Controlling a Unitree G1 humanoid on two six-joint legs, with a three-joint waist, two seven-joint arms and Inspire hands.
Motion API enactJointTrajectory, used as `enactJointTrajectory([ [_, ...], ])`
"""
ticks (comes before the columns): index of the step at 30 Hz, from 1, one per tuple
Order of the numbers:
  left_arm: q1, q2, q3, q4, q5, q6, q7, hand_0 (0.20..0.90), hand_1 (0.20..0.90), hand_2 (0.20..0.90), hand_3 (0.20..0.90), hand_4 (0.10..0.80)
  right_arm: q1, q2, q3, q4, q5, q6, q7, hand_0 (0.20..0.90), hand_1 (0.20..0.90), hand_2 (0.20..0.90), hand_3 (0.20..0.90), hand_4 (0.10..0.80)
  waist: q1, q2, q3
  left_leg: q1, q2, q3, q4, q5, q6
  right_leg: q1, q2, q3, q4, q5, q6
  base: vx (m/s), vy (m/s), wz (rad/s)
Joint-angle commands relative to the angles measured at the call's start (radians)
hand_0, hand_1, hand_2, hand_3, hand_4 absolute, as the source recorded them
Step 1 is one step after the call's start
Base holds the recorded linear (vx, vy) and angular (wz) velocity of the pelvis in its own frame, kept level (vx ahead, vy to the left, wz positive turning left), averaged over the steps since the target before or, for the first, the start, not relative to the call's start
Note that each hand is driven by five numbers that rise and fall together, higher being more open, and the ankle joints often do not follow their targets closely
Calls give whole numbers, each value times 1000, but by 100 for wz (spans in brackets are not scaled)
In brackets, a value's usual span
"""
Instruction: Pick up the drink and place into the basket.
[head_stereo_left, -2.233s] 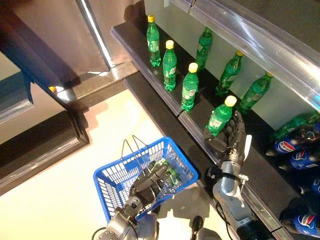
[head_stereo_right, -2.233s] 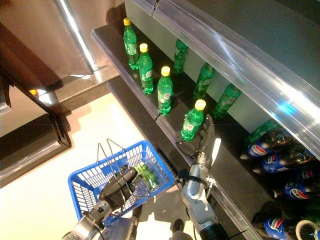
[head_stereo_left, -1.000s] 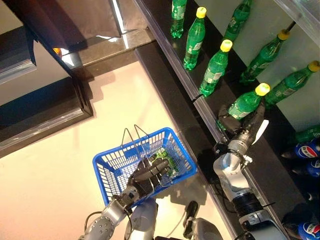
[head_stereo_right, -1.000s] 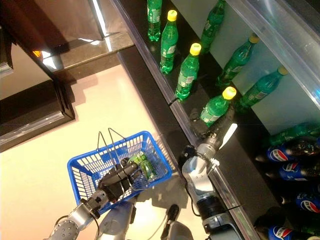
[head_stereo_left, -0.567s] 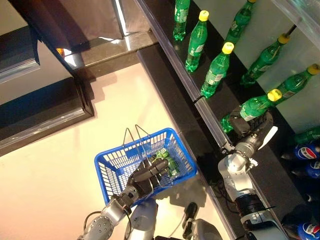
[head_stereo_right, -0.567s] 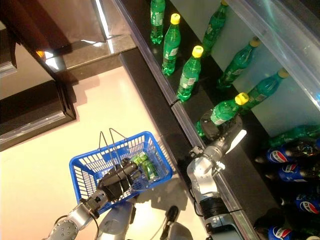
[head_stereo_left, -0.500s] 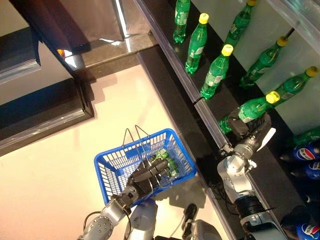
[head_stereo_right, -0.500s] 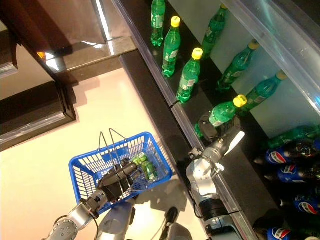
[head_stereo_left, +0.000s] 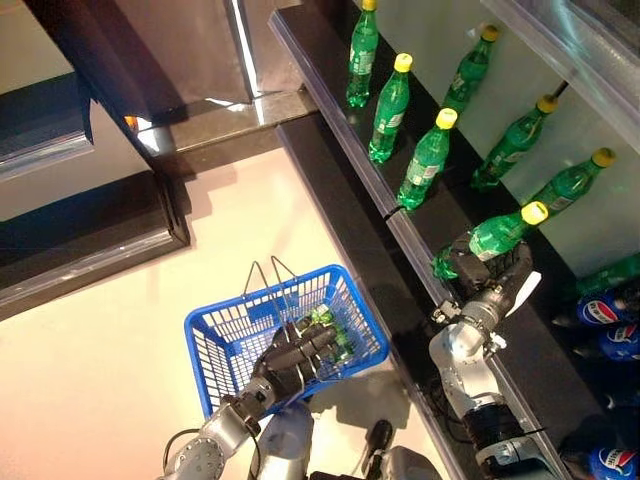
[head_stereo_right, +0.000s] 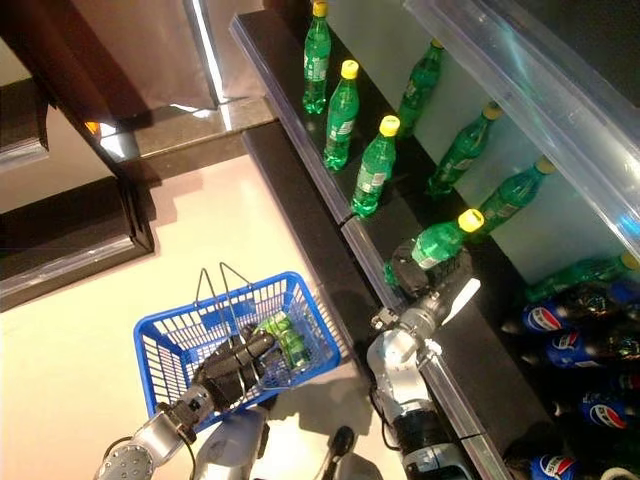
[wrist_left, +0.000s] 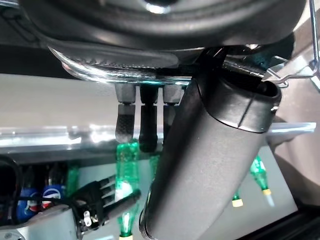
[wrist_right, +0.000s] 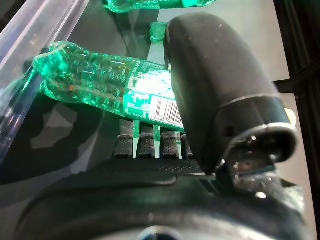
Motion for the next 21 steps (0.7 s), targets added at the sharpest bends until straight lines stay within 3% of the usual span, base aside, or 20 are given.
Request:
enactJointTrajectory([
  [1, 62, -113, -30, -299, -8, -38, -242, 300, 300, 300, 200, 100, 33, -41, 32, -190, -105, -104, 58, 300, 300, 300, 200, 100, -13, -3, -246, 43, 103, -10, 67, -83, -64, -60, -122, 14, -22, 164, 109, -55, 94, -4],
  [13, 45, -112, -68, -329, -49, -118, -251, 300, 300, 300, 200, 100, 60, -108, 83, -413, -129, -120, 164, 300, 300, 300, 200, 100, -68, 2, -301, 104, 93, 61, 2, -74, -55, -56, -114, 28, -18, 145, 92, -86, 88, -8],
  [21, 11, -117, -119, -327, -48, -115, -283, 300, 300, 300, 200, 100, 35, -122, 139, -454, -75, -83, 282, 300, 300, 300, 200, 100, -87, -2, -320, 107, 90, 90, 18, -80, -55, -56, -105, 31, -10, 133, 72, -63, 39, -4],
])
